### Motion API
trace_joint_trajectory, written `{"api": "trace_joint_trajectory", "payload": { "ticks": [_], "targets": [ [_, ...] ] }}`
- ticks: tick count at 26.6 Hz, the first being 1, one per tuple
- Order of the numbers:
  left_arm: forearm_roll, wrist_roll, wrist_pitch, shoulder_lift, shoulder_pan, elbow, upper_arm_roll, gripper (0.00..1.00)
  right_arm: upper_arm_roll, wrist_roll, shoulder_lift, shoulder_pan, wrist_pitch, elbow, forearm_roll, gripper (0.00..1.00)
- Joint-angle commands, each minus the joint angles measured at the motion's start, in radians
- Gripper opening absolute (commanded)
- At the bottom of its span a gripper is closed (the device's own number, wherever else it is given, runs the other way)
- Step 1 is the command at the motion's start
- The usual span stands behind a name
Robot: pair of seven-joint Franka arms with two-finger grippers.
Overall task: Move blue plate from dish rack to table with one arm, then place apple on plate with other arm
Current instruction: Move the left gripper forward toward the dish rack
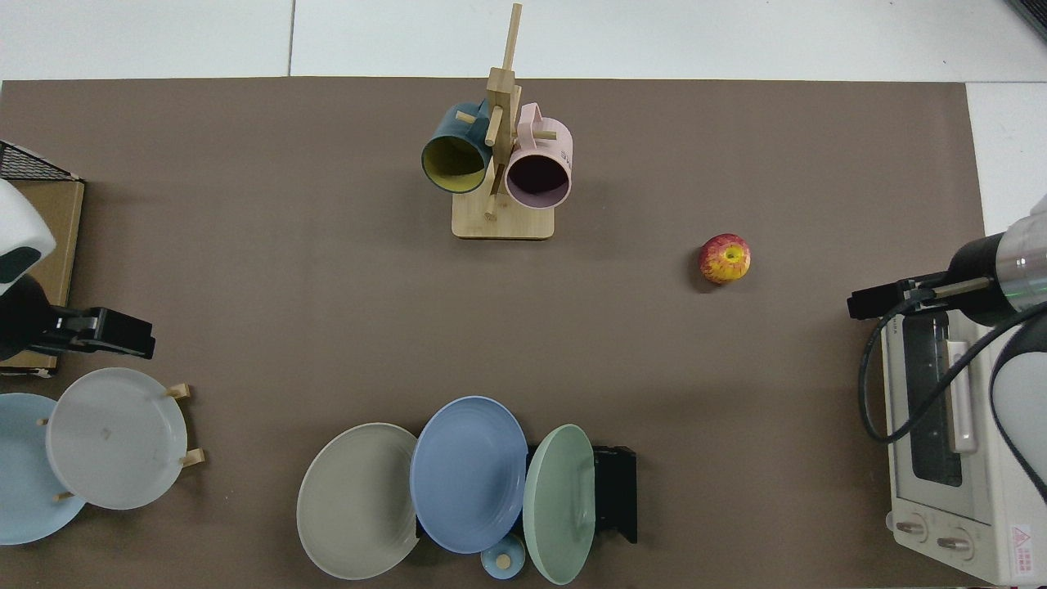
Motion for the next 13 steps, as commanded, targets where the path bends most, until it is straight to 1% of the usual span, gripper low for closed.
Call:
{"api": "trace_joint_trajectory", "payload": {
  "ticks": [1,8,13],
  "targets": [
    [0.008,-0.024,0.026,-0.056,-0.045,-0.130,-0.002,1.00,0.012,0.020,0.006,-0.015,0.005,0.010,0.000,1.00],
    [0.008,-0.113,0.097,-0.104,-0.107,-0.253,-0.022,1.00,0.012,0.020,0.006,-0.017,0.005,0.010,0.000,1.00],
    [0.001,-0.232,0.135,-0.130,-0.185,-0.318,-0.023,1.00,0.012,0.020,0.006,-0.015,0.005,0.010,0.000,1.00]
  ]
}}
